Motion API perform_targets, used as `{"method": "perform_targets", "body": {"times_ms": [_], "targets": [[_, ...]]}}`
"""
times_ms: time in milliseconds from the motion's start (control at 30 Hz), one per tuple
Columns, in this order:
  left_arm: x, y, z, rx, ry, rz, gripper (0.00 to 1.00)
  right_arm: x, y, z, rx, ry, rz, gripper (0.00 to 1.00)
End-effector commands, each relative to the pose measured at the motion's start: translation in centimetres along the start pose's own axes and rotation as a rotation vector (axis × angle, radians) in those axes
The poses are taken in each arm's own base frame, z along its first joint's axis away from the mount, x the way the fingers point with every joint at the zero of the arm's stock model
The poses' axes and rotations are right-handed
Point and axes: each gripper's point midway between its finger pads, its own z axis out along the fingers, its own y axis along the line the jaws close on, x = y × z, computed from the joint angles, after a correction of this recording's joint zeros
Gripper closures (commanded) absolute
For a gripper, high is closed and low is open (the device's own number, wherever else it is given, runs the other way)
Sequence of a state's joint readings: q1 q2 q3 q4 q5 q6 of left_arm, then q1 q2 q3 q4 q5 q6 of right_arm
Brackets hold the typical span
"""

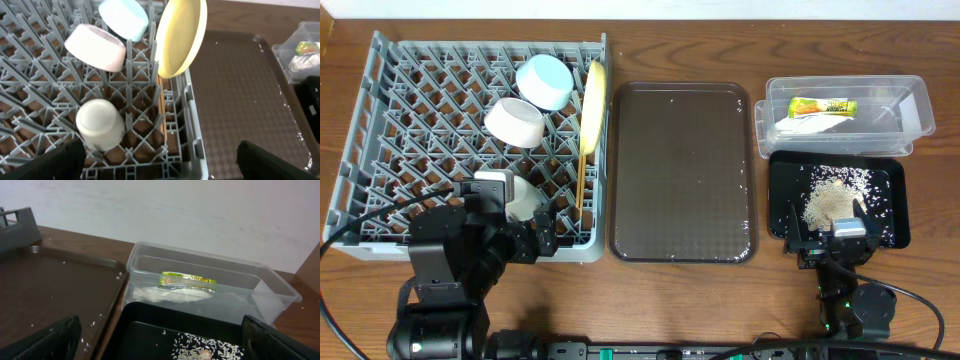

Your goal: Sort waste into correct bins and load items into the dishwasher

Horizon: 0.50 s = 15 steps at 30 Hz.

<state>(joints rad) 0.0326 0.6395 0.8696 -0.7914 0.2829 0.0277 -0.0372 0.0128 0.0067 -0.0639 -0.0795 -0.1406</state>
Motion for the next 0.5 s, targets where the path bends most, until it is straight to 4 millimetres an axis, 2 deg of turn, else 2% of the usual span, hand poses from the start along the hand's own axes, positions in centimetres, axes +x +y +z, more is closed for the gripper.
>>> {"method": "perform_targets", "body": {"times_ms": [0,200,467], "targets": [[0.8,0.1,-0.1,-0.005,0.028,0.006,0.01,0.0,-0.2,0.0,0.002,-0.001,-0.013,0.01],[0.8,0.3,-0.3,-0.018,-0.054,0.070,0.01,0.0,-0.2,0.0,0.002,-0.001,-0.013,0.01],[2.3,1.3,1.2,-0.053,-0.269,0.119,0.01,0.0,-0.2,0.0,0.002,-0.001,-0.013,0.01]]}}
